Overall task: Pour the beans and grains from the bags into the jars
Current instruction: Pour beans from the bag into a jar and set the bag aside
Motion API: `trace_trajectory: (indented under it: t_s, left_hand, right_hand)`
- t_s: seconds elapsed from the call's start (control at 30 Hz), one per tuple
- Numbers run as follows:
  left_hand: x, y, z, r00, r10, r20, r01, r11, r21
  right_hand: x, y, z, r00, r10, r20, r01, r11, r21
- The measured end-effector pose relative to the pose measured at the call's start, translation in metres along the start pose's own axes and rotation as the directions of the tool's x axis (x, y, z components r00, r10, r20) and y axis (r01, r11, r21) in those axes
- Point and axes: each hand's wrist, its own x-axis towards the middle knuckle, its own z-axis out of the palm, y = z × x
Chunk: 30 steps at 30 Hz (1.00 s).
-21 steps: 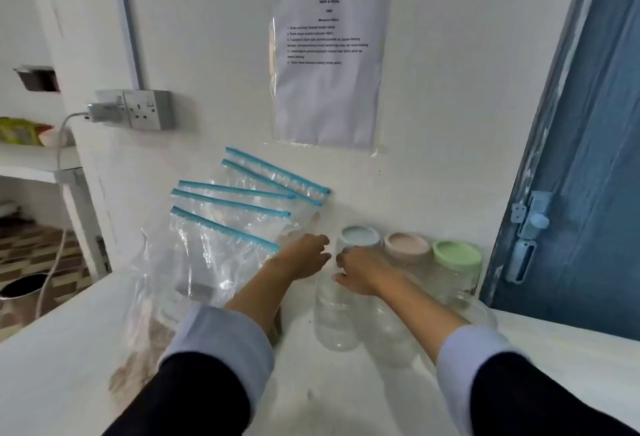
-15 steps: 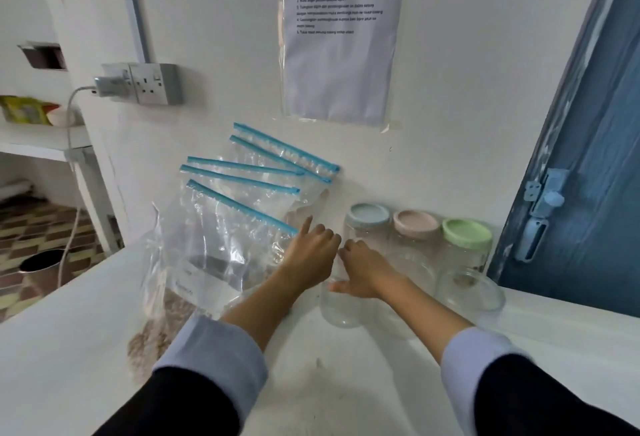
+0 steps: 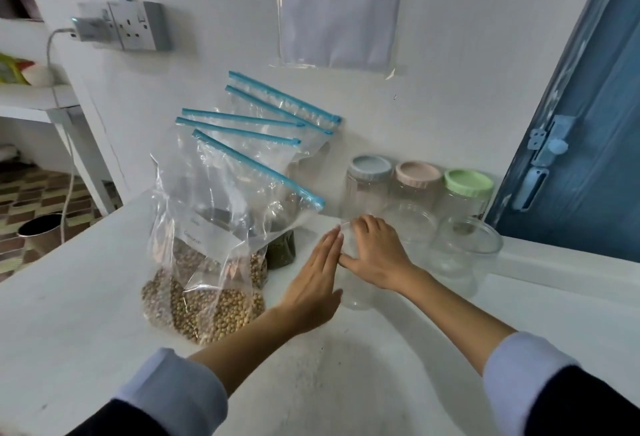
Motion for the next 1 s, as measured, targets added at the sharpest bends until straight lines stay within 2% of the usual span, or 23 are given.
trace_trajectory:
  t_s: [0.07,0.13,0.2,0.27,0.37,0.47,0.53,0.63,0.7,0.73,0.77,0.83,0.87,0.9,0.97,1.0]
  left_hand:
    - [-0.003,0.008,0.008,0.995,-0.074,0.064,0.089,0.959,-0.27]
    - [0.001,0.011,0.016,0.982,-0.15,0.111,0.186,0.839,-0.511]
    - [0.009,0.013,0.025,0.966,-0.236,0.104,0.249,0.746,-0.617]
    - [0.012,0.015,0.031,0.953,-0.294,0.079,0.267,0.684,-0.679]
    - [0.015,0.013,0.029,0.954,-0.298,0.043,0.243,0.678,-0.694]
    - [0.016,0.004,0.026,0.974,-0.198,0.111,0.219,0.698,-0.682]
    - [0.017,0.003,0.023,0.974,-0.156,0.163,0.226,0.694,-0.684]
    - [0.017,0.011,0.024,0.987,-0.089,0.136,0.15,0.824,-0.546]
    - [0.019,0.011,0.026,0.983,-0.138,0.12,0.183,0.766,-0.617]
    - [0.019,0.011,0.029,0.986,-0.137,0.095,0.166,0.729,-0.664]
    - [0.019,0.009,0.031,0.983,-0.156,0.094,0.179,0.724,-0.666]
    - [0.019,0.009,0.032,0.981,-0.152,0.117,0.191,0.704,-0.684]
    - [0.018,0.008,0.033,0.986,-0.138,0.092,0.163,0.705,-0.69]
    - [0.017,0.011,0.032,0.989,-0.136,0.065,0.142,0.696,-0.704]
    - [0.016,0.012,0.033,0.993,-0.113,0.027,0.1,0.705,-0.703]
    - [0.018,0.012,0.033,0.994,-0.107,0.038,0.103,0.714,-0.693]
  right_hand:
    - [-0.004,-0.006,-0.002,0.999,0.054,-0.008,-0.053,0.997,0.049]
    - [-0.007,-0.014,-0.005,0.988,0.153,-0.007,-0.152,0.985,0.088]
    - [-0.007,-0.02,-0.007,0.97,0.242,0.004,-0.241,0.966,0.092]
    - [-0.009,-0.023,-0.009,0.967,0.254,0.033,-0.256,0.961,0.104]
    - [-0.01,-0.014,-0.015,0.984,0.158,0.083,-0.171,0.969,0.178]
    - [-0.015,-0.006,-0.028,0.986,-0.004,0.168,-0.052,0.944,0.325]
    - [-0.023,-0.009,-0.035,0.975,-0.137,0.175,0.056,0.914,0.402]
    - [-0.04,-0.027,-0.037,0.938,-0.299,0.175,0.157,0.817,0.555]
    - [-0.043,-0.035,-0.037,0.966,-0.256,-0.043,0.23,0.771,0.594]
    - [-0.041,-0.033,-0.037,0.967,-0.199,-0.162,0.255,0.799,0.545]
    - [-0.037,-0.03,-0.037,0.963,-0.165,-0.213,0.246,0.86,0.447]
    - [-0.032,-0.019,-0.031,0.991,-0.125,-0.053,0.133,0.972,0.193]
    - [-0.033,-0.014,-0.025,0.99,-0.133,0.041,0.126,0.982,0.141]
    - [-0.035,-0.013,-0.02,0.981,-0.183,0.057,0.171,0.97,0.175]
    - [-0.043,-0.015,-0.013,0.95,-0.276,-0.147,0.311,0.885,0.348]
    - [-0.047,-0.017,-0.013,0.94,-0.223,-0.258,0.32,0.837,0.443]
